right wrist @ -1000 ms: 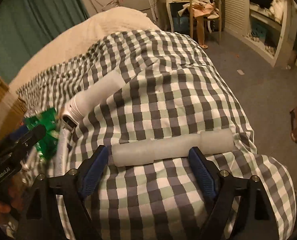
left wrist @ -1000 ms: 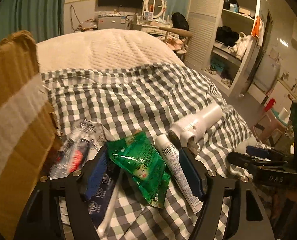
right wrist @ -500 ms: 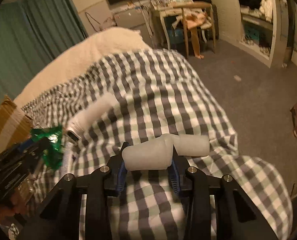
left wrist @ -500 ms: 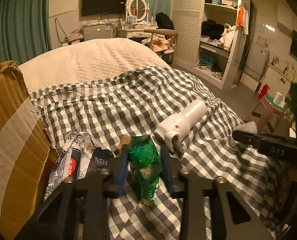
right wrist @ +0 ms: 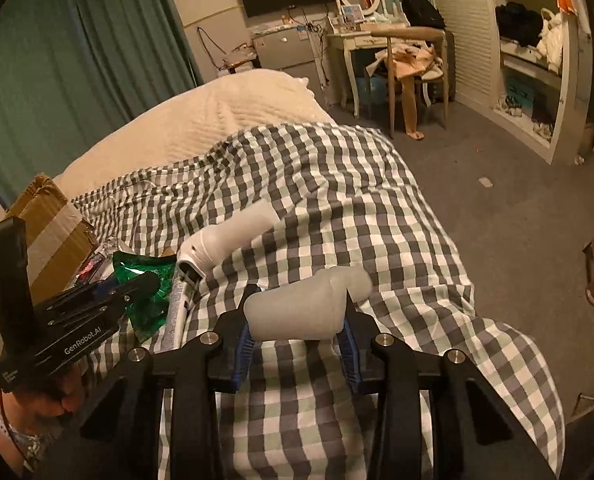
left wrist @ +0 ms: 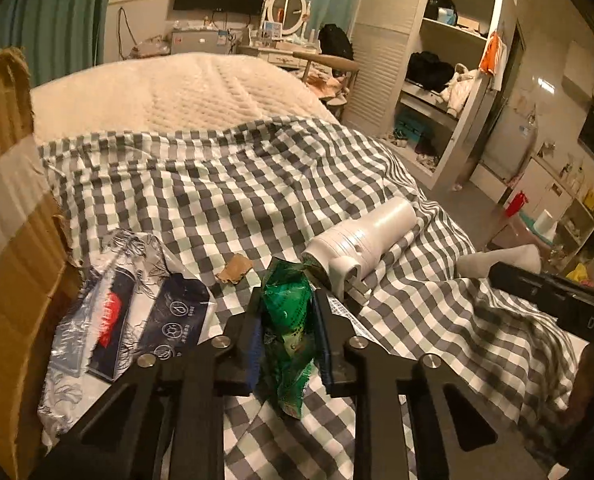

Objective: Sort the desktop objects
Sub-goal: 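Drop green packet into the box with left tool while right tool drops white tube in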

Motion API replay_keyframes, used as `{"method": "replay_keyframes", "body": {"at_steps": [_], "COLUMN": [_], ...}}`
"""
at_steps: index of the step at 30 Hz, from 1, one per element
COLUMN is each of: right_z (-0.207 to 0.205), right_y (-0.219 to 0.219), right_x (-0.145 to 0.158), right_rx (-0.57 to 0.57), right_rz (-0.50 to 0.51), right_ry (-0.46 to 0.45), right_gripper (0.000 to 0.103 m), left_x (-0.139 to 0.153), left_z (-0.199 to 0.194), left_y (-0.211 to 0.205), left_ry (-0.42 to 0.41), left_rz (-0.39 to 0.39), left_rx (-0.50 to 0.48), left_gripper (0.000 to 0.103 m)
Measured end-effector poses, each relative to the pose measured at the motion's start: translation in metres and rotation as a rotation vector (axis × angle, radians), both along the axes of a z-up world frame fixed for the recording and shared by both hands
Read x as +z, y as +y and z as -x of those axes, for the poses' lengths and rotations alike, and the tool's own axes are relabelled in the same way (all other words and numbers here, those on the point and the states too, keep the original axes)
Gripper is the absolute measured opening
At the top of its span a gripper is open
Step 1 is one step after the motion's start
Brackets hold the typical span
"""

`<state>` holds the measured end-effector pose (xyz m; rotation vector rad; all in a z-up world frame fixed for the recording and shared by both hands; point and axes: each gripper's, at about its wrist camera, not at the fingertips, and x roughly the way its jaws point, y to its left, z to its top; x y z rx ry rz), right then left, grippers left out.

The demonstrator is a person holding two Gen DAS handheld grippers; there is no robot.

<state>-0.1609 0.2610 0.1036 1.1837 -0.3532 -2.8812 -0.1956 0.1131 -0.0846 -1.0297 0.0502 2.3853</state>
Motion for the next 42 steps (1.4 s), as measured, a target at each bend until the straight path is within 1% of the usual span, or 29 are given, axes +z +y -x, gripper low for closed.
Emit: {"method": "replay_keyframes", "body": {"at_steps": [2,5,8,11,14,16,17,18,20,21,22,25,27,28,29,30,32,33,35,36,37,38,40,42], "right_z": [-0.005,-0.015,-0.026,-0.035,-0.042,-0.044,-0.045,-0.045,-0.041,-0.039,-0.035,-0.019,-0.011,-0.004,0.005,0.009,0.027,0.04,0.056,0.061,0.066,0.068,0.068,0.063], "right_y": [-0.003,-0.007,-0.016,-0.026,-0.037,-0.053,-0.066,-0.075,-0.102,-0.113,-0.124,-0.173,-0.199,-0.214,-0.232,-0.241,-0.262,-0.274,-0.289,-0.295,-0.298,-0.305,-0.311,-0.308], "right_x": [0.008,0.028,0.051,0.075,0.106,0.127,0.141,0.15,0.171,0.177,0.183,0.197,0.201,0.203,0.203,0.202,0.198,0.194,0.189,0.187,0.185,0.185,0.187,0.19], "right_rx": [0.008,0.025,0.052,0.08,0.124,0.173,0.21,0.234,0.292,0.319,0.343,0.438,0.481,0.504,0.528,0.539,0.561,0.574,0.578,0.574,0.574,0.579,0.574,0.553], "right_rz": [-0.018,-0.017,-0.016,-0.008,0.034,0.03,0.016,0.009,0.006,0.012,0.019,0.042,0.038,0.036,0.037,0.046,0.088,0.121,0.139,0.13,0.119,0.095,0.057,0.015], "right_ry": [0.014,0.043,0.074,0.1,0.135,0.151,0.169,0.178,0.207,0.214,0.221,0.235,0.24,0.244,0.247,0.243,0.218,0.192,0.16,0.149,0.141,0.138,0.145,0.157], "right_gripper": [0.036,0.036,0.036,0.036,0.036,0.036,0.036,0.036,0.036,0.036,0.036,0.036,0.037,0.037,0.037,0.038,0.038,0.039,0.044,0.045,0.051,0.052,0.055,0.057], "left_x": [0.008,0.032,0.069,0.113,0.148,0.172,0.181,0.192,0.201,0.204,0.204,0.204,0.204,0.205,0.205,0.203,0.196,0.19,0.176,0.169,0.161,0.154,0.146,0.143], "left_z": [-0.006,-0.016,-0.028,-0.044,-0.057,-0.069,-0.073,-0.076,-0.075,-0.074,-0.072,-0.076,-0.075,-0.073,-0.072,-0.068,-0.065,-0.06,-0.054,-0.05,-0.049,-0.045,-0.046,-0.046], "left_y": [-0.002,-0.004,-0.015,-0.029,-0.047,-0.06,-0.064,-0.071,-0.083,-0.096,-0.106,-0.14,-0.156,-0.169,-0.175,-0.188,-0.206,-0.211,-0.23,-0.235,-0.243,-0.249,-0.26,-0.264], "left_ry": [0.021,0.084,0.145,0.234,0.296,0.36,0.384,0.397,0.379,0.354,0.331,0.314,0.32,0.321,0.31,0.285,0.259,0.246,0.201,0.172,0.139,0.105,0.077,0.07], "left_rz": [-0.004,-0.022,-0.121,-0.177,-0.245,-0.233,-0.213,-0.172,-0.128,-0.119,-0.123,-0.134,-0.103,-0.07,-0.057,-0.053,-0.048,-0.033,0.005,0.016,0.015,-0.003,-0.046,-0.065], "left_rx": [-0.004,-0.021,-0.033,-0.033,-0.043,-0.031,-0.02,0.003,0.05,0.096,0.122,0.202,0.265,0.335,0.367,0.417,0.476,0.507,0.549,0.559,0.564,0.57,0.588,0.597], "left_gripper": [0.02,0.018,0.018,0.018,0.018,0.019,0.019,0.019,0.019,0.019,0.019,0.019,0.019,0.019,0.019,0.019,0.019,0.019,0.022,0.025,0.035,0.057,0.078,0.08]}}
